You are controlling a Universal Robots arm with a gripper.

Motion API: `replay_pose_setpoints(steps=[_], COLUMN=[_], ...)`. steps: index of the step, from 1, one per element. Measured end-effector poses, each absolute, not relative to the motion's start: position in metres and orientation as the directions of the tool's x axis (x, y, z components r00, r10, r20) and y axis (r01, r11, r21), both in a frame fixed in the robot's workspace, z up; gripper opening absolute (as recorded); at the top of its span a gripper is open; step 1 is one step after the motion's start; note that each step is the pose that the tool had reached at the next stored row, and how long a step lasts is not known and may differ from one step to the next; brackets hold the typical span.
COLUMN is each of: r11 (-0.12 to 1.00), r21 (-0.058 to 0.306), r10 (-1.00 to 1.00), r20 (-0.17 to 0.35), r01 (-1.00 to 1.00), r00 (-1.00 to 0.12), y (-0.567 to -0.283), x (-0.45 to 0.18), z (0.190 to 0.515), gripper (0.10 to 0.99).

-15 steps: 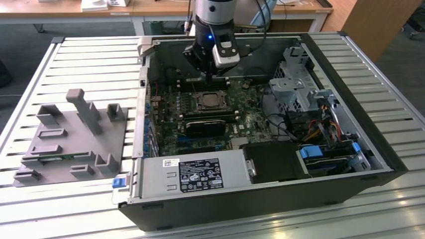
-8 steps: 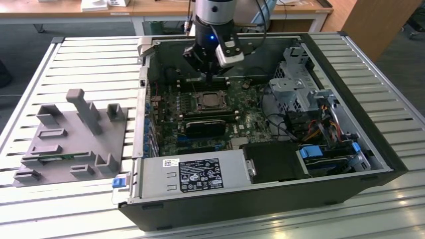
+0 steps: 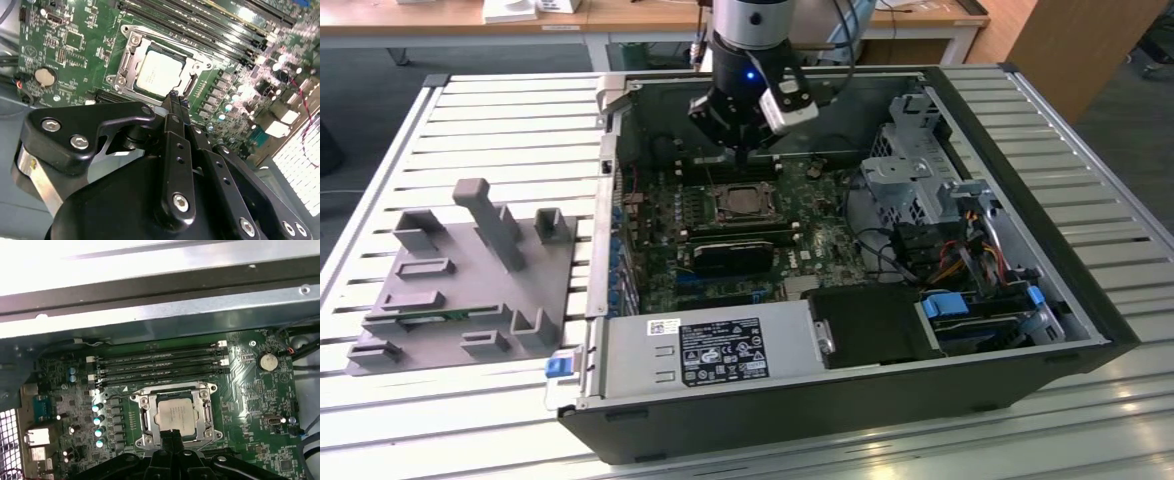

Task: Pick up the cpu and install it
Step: 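Install the first cpu locking lever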

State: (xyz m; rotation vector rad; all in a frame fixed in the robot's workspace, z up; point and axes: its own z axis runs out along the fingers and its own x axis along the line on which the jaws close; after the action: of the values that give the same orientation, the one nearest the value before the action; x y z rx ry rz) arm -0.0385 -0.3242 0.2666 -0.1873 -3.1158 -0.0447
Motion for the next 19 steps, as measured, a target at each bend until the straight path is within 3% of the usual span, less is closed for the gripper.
replay_pose_setpoints(steps=[9, 19], r11=[1.0, 0.999], r21=[0.027, 0.034], r10=[-0.014, -0.021], r20=[0.021, 0.007], r01=[-0.014, -0.021], r00=[-1.0, -1.0], y=[-0.324, -0.324], x=[-0.039, -0.06], z=[0.267, 0.266], gripper=[0.106, 0.106])
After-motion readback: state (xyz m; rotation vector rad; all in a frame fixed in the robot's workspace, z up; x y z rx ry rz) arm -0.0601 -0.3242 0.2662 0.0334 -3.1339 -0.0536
